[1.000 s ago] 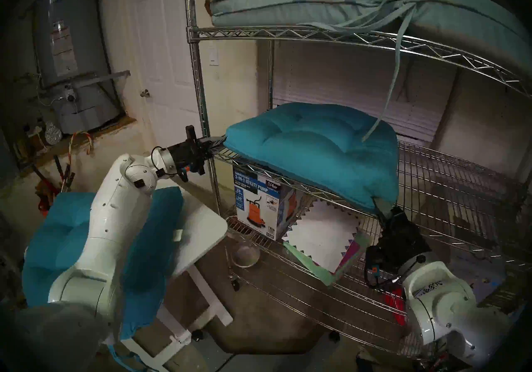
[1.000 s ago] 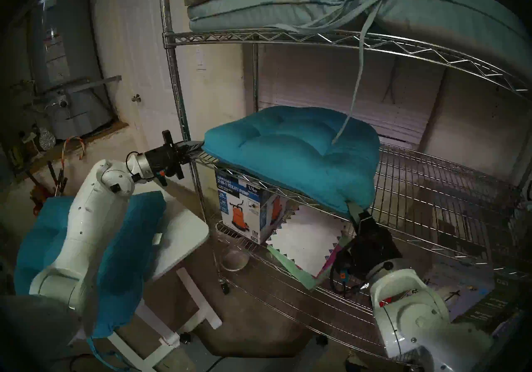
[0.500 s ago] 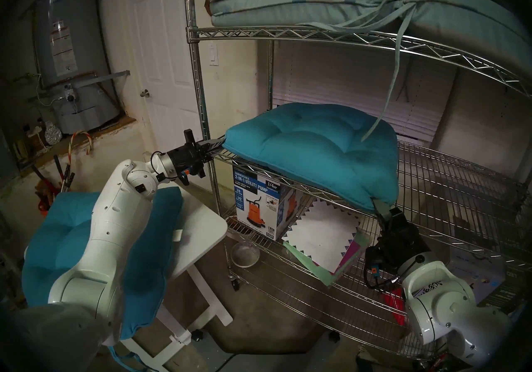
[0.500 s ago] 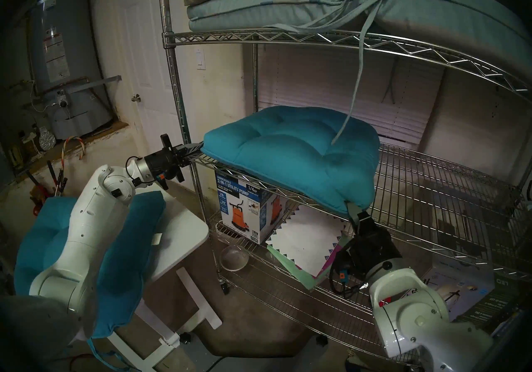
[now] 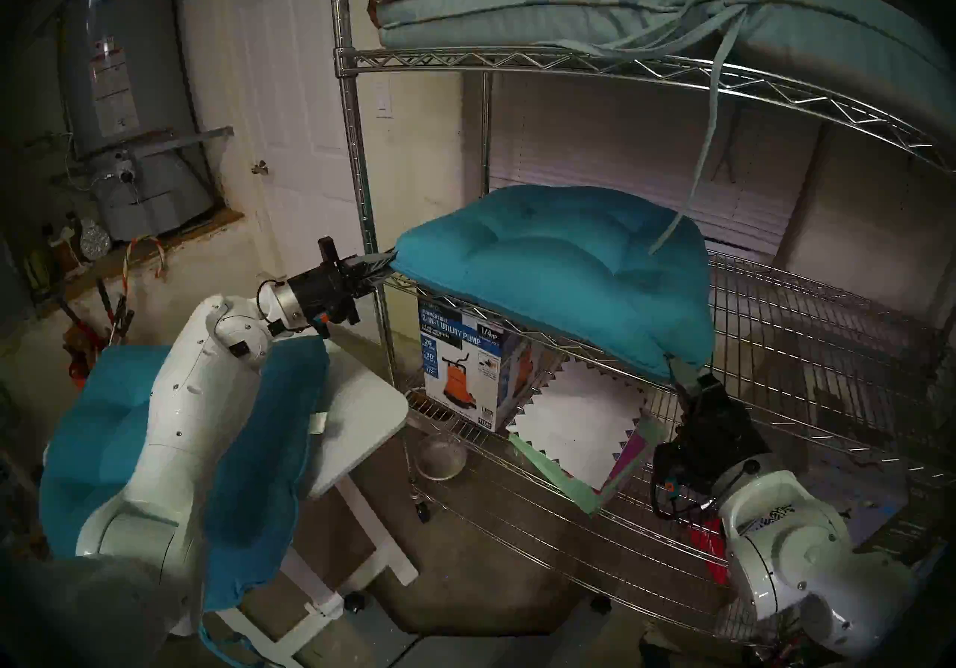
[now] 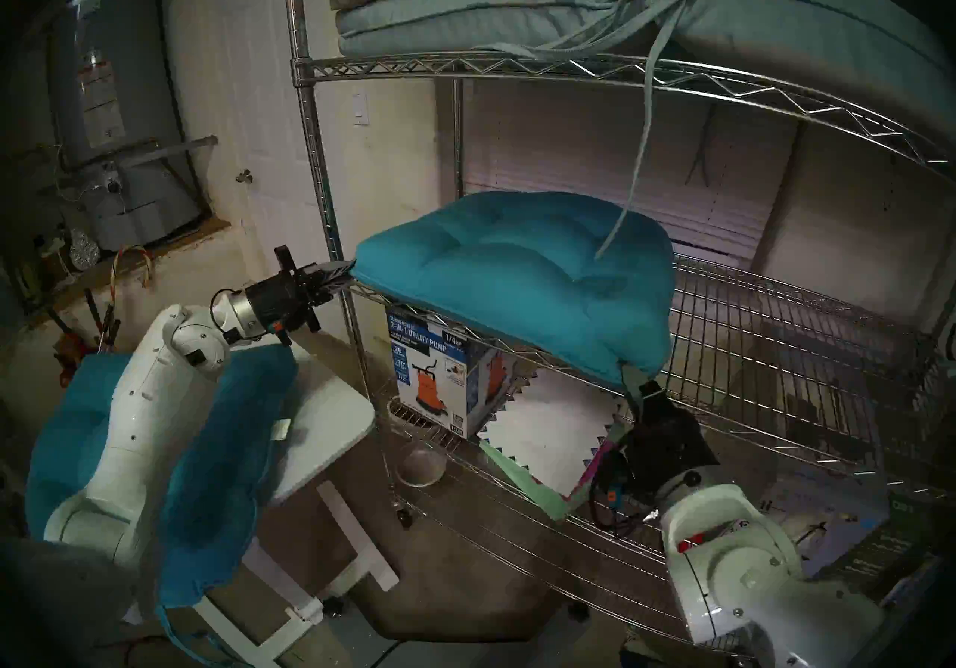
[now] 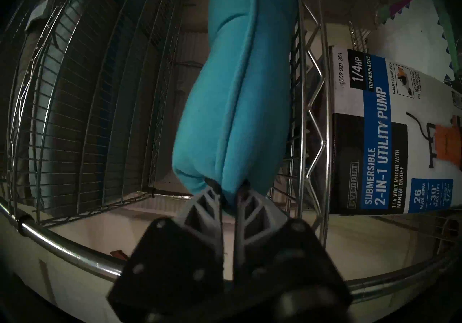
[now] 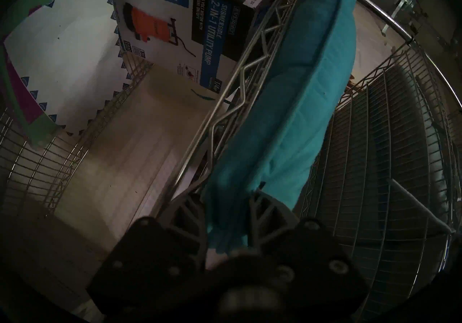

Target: Take cushion off the shelf

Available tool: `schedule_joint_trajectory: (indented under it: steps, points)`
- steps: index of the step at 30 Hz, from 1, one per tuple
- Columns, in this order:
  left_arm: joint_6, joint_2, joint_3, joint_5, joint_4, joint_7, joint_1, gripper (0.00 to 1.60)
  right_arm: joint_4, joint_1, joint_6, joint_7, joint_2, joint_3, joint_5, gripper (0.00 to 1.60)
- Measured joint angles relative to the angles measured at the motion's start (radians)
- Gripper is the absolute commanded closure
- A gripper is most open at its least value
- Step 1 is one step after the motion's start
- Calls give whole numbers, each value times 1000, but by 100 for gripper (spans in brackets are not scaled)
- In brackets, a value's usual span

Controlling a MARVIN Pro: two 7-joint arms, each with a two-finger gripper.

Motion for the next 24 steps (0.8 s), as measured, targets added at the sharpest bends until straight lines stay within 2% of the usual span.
schedule_joint_trajectory:
  steps: [14, 24]
  points:
    - [0, 55, -33, -28, -109, 27, 84, 160, 13, -6, 38, -35, -1, -28, -38, 160]
    - [0, 91, -60, -45, -157, 36, 147, 160, 8, -42, 64, -79, -1, -51, -65, 160]
